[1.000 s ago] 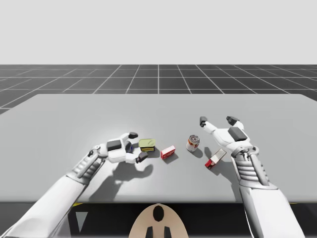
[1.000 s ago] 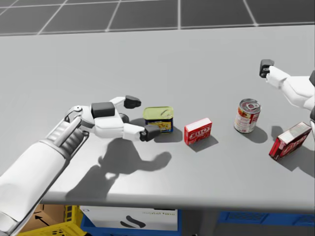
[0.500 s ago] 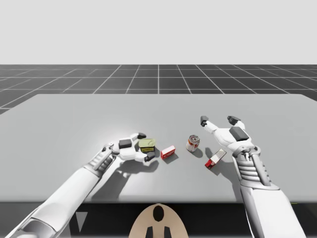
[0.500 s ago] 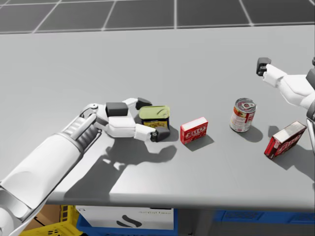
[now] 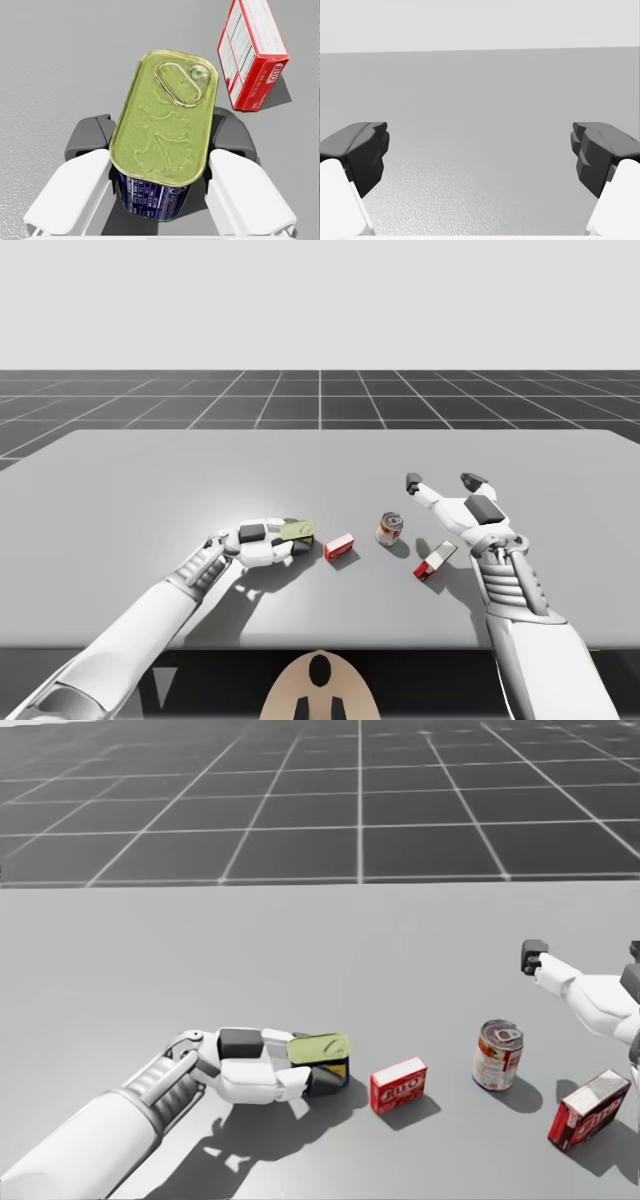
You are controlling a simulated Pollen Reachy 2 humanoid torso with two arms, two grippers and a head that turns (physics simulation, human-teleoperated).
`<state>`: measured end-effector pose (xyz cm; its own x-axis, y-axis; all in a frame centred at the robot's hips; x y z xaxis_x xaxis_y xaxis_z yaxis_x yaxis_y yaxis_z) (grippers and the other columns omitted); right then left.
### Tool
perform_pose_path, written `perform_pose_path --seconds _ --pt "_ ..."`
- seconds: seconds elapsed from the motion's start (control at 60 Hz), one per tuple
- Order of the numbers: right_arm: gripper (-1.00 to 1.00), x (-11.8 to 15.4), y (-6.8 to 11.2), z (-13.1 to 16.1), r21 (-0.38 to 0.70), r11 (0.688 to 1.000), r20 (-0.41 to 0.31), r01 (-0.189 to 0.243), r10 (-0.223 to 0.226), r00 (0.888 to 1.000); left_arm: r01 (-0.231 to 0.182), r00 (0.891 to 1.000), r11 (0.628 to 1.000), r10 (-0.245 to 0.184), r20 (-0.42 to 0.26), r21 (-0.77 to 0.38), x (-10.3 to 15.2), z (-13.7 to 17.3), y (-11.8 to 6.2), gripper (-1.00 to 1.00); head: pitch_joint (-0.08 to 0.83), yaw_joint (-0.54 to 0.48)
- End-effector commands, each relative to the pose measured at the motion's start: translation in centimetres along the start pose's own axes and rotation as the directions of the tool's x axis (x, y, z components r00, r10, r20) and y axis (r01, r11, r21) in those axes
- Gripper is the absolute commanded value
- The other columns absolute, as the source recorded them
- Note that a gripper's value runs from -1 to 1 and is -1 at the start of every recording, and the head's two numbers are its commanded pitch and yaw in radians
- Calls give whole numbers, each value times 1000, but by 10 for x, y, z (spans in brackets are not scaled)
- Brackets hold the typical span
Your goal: Lift the meat can off the table.
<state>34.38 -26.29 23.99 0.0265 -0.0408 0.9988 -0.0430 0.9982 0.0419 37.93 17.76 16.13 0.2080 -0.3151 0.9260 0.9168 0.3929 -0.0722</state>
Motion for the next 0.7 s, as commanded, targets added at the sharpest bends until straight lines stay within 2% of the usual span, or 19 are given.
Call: perform_pose_path --seconds 0.017,0.117,0.15,0.167,0.25,0.333,0.383,0.483,0.633,0.7 --pt "-1000 0 0 0 -2 1000 1 0 0 1000 -3 999 998 0 -43 -67 -7 0 -3 1000 365 82" --pt "-1000 0 0 1 -1 1000 5 1 -1 1000 4 999 998 -7 -41 -68 -6 0 -4 1000 307 85" --pt "-1000 1 0 1 0 1000 6 2 -2 1000 8 999 998 -10 -40 -68 -6 0 -4 1000 301 87" --pt "-1000 0 0 1 -9 1000 15 -12 12 1000 11 999 998 -14 -38 -68 -4 0 -4 1000 295 90" --pt "-1000 1 -1 1 7 1000 7 -4 4 1000 23 999 998 -25 -25 -63 3 4 -4 1000 289 95" --pt "-1000 1 -2 1 12 1000 10 -7 7 1000 40 999 998 -39 14 -51 23 13 -4 1000 288 101" --pt "-1000 2 -2 1 11 1000 12 -9 9 1000 74 997 997 -73 36 -35 39 23 -6 1000 288 107" --pt "-1000 3 -2 2 9 1000 21 -11 11 1000 110 992 994 -109 57 -18 55 33 -8 1000 290 114" --pt "-1000 3 -2 4 24 1000 19 -15 14 1000 180 977 983 -182 114 30 95 56 -13 1000 284 121" --pt "-1000 3 -1 4 23 999 25 -24 24 999 217 964 975 -223 148 55 118 69 -17 1000 279 122"
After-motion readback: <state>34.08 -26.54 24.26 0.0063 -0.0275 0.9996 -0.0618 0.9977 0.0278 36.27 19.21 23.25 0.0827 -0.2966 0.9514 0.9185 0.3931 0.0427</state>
